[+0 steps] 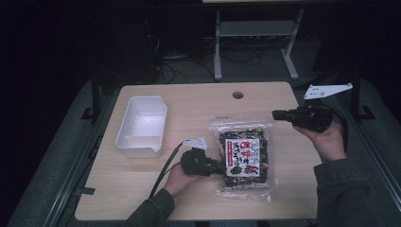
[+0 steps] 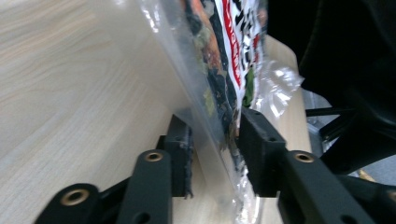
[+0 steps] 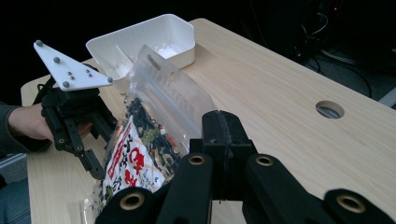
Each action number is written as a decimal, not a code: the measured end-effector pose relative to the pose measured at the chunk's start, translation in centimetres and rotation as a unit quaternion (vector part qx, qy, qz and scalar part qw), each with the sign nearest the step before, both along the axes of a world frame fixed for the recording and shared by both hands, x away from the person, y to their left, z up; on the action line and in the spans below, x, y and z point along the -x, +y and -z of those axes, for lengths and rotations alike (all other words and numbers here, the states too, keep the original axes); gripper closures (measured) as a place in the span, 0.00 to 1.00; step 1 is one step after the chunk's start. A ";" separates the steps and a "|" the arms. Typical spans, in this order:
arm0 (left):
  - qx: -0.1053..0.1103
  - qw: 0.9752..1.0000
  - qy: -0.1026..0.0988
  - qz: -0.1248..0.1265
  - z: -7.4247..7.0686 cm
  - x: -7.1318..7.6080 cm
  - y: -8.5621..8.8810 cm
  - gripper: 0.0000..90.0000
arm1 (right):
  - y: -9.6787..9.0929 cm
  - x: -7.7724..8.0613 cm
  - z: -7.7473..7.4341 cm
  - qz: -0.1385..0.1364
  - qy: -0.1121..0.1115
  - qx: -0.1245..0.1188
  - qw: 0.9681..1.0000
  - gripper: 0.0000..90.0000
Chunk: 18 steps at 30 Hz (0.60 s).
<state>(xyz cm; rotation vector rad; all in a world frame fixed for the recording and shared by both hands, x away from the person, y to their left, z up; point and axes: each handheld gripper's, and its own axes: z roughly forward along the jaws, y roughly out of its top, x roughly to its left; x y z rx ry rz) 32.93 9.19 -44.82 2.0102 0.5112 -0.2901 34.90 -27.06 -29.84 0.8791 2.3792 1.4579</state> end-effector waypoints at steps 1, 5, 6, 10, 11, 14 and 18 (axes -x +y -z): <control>0.004 1.000 -0.003 -0.001 -0.1 0.0 0.1 0.78 | -0.1 0.0 0.0 0.000 0.000 -0.002 1.000 1.00; 0.006 1.000 -0.020 -0.007 -0.7 0.3 0.3 0.82 | -0.6 0.3 0.0 0.003 -0.001 -0.009 1.000 1.00; 0.005 1.000 -0.025 -0.007 -0.8 0.3 0.4 0.82 | -0.7 0.3 0.0 0.003 -0.001 -0.011 1.000 1.00; 0.001 0.999 -0.037 -0.010 -1.2 0.5 0.7 0.83 | -1.1 0.5 0.3 0.004 -0.001 -0.020 1.000 0.97; -0.004 0.999 -0.045 -0.011 -1.4 0.6 0.9 0.83 | -1.2 0.5 0.5 0.004 0.001 -0.024 1.000 0.92; -0.007 0.999 -0.052 -0.011 -1.6 0.7 1.1 0.83 | -1.3 0.5 1.2 0.007 0.010 -0.030 0.999 0.78; -0.016 0.998 -0.066 -0.009 -2.0 0.9 1.5 0.83 | -1.1 0.5 2.4 0.005 0.023 -0.041 0.999 0.57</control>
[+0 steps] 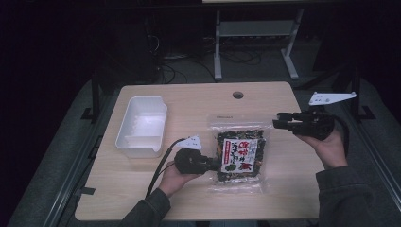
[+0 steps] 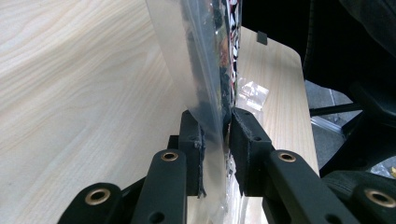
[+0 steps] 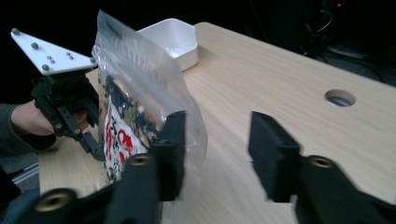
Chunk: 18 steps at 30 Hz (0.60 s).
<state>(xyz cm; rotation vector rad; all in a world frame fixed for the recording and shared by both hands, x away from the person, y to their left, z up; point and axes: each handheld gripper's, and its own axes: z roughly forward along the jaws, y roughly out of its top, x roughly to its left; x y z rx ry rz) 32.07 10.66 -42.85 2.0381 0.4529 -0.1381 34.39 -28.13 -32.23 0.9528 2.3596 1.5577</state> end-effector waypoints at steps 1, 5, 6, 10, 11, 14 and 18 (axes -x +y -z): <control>0.000 1.000 0.000 0.000 0.0 0.0 0.0 0.83 | 0.0 0.0 0.0 0.000 0.000 0.000 1.000 0.57; -0.005 1.000 -0.009 -0.002 -0.3 0.1 0.3 0.83 | 0.7 0.1 1.7 -0.031 0.025 -0.020 0.999 0.43; -0.006 1.000 -0.010 -0.002 -0.4 0.2 0.3 0.83 | 0.9 0.2 2.0 -0.037 0.029 -0.020 0.999 0.41; -0.012 1.000 -0.015 -0.002 -0.6 0.2 0.6 0.83 | 1.8 0.2 3.4 -0.057 0.045 -0.021 0.997 0.38; -0.013 1.000 -0.017 -0.001 -0.6 0.2 0.7 0.83 | 2.0 0.2 3.6 -0.060 0.048 -0.020 0.997 0.37; -0.015 1.000 -0.020 -0.001 -0.8 0.3 0.8 0.83 | 2.7 0.1 4.3 -0.073 0.057 -0.021 0.995 0.37; -0.018 1.000 -0.023 0.001 -1.0 0.4 1.2 0.83 | 3.6 -0.1 5.0 -0.088 0.063 -0.021 0.994 0.36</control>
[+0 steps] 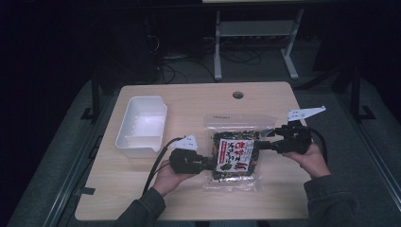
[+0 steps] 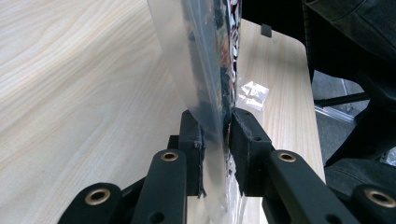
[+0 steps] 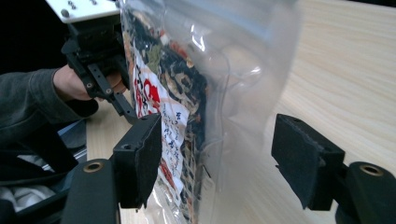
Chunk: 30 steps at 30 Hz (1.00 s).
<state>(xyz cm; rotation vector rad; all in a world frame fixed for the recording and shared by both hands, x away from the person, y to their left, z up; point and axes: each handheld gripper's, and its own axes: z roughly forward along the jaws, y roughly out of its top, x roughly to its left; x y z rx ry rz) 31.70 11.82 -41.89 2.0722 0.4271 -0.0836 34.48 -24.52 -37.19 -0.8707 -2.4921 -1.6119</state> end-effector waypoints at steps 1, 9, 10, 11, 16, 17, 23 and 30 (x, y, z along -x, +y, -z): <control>0.000 1.000 0.000 0.001 0.0 0.0 0.1 0.83 | 0.3 -0.1 0.1 -0.004 0.003 0.000 1.000 0.36; 0.000 1.000 -0.009 0.009 -0.5 0.3 0.4 0.84 | 2.0 -0.3 0.4 -0.041 -0.001 -0.012 0.999 0.50; 0.001 1.000 -0.009 0.009 -0.5 0.3 0.5 0.84 | 2.2 -0.3 0.4 -0.048 -0.002 -0.015 0.999 0.53; 0.000 1.000 -0.011 0.008 -0.6 0.2 0.6 0.84 | 2.3 -0.2 0.4 -0.053 -0.004 -0.019 0.998 0.56; 0.000 1.000 -0.011 0.003 -0.6 0.1 1.3 0.84 | 2.7 0.0 0.2 -0.082 -0.008 -0.034 0.996 0.72; 0.000 1.000 -0.011 0.003 -0.6 0.1 1.3 0.84 | 2.7 0.0 0.2 -0.082 -0.008 -0.034 0.996 0.72; -0.003 1.000 -0.014 0.002 -0.5 0.1 2.2 0.82 | 3.4 0.5 -0.2 -0.107 -0.013 -0.033 0.994 0.80; -0.011 0.999 -0.032 -0.017 -0.6 0.5 3.3 0.71 | 4.3 0.9 -1.3 -0.116 -0.018 -0.028 0.993 0.83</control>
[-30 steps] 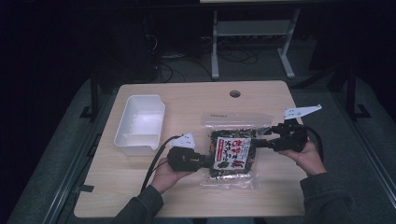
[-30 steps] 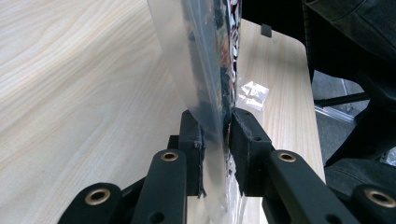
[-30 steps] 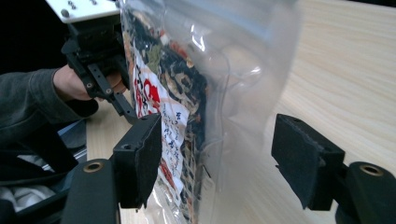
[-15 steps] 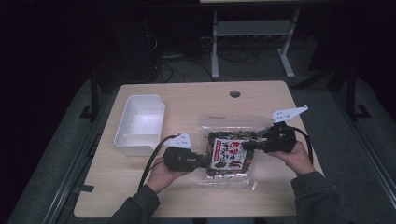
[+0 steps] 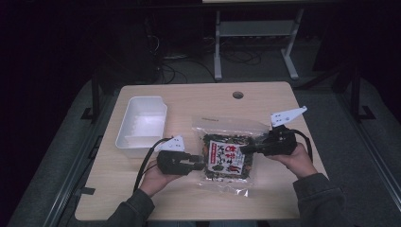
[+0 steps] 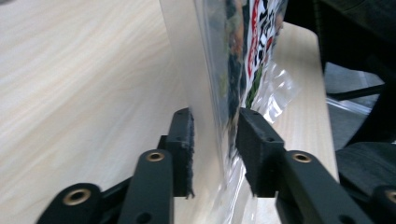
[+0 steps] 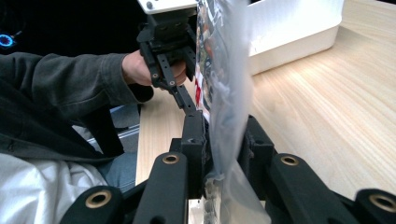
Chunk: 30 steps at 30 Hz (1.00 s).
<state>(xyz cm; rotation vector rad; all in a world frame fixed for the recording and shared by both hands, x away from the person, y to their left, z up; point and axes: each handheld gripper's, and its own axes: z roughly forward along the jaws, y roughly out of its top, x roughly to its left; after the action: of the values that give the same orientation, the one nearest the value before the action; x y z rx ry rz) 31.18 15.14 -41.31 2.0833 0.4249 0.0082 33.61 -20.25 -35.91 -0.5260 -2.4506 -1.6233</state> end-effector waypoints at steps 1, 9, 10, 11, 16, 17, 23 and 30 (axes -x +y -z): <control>-0.001 1.000 -0.004 -0.004 -0.1 0.1 0.2 0.69 | 0.0 0.0 -0.2 0.004 -0.002 0.001 1.000 0.83; -0.027 0.999 -0.032 -0.031 -0.2 1.3 2.3 0.61 | -0.7 -0.1 -2.0 0.067 -0.014 0.008 0.998 0.83; -0.033 0.998 -0.035 -0.033 -0.2 1.5 2.5 0.61 | -0.7 -0.2 -2.2 0.078 -0.017 0.010 0.997 0.83; -0.037 0.998 -0.038 -0.035 -0.1 1.6 2.7 0.59 | -0.6 -0.3 -2.3 0.089 -0.017 0.013 0.996 0.83; -0.048 0.997 -0.046 -0.041 0.0 2.3 3.7 0.57 | 0.0 -0.7 -2.8 0.138 -0.023 0.024 0.990 0.83; -0.051 0.997 -0.048 -0.042 0.1 2.5 3.9 0.56 | 0.2 -0.8 -3.0 0.147 -0.025 0.025 0.988 0.83; -0.063 0.995 -0.050 -0.053 0.4 3.0 4.9 0.51 | 1.2 -1.2 -3.6 0.191 -0.034 0.029 0.981 0.83; -0.069 0.994 -0.049 -0.072 0.7 3.6 6.4 0.42 | 3.1 -2.1 -4.7 0.230 -0.039 0.021 0.972 0.83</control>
<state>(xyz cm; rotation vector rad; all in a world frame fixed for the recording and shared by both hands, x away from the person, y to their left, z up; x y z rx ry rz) 27.60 21.59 -41.99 2.1726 0.5256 0.2304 35.75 -17.18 -31.24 -1.1293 -2.5566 -1.7758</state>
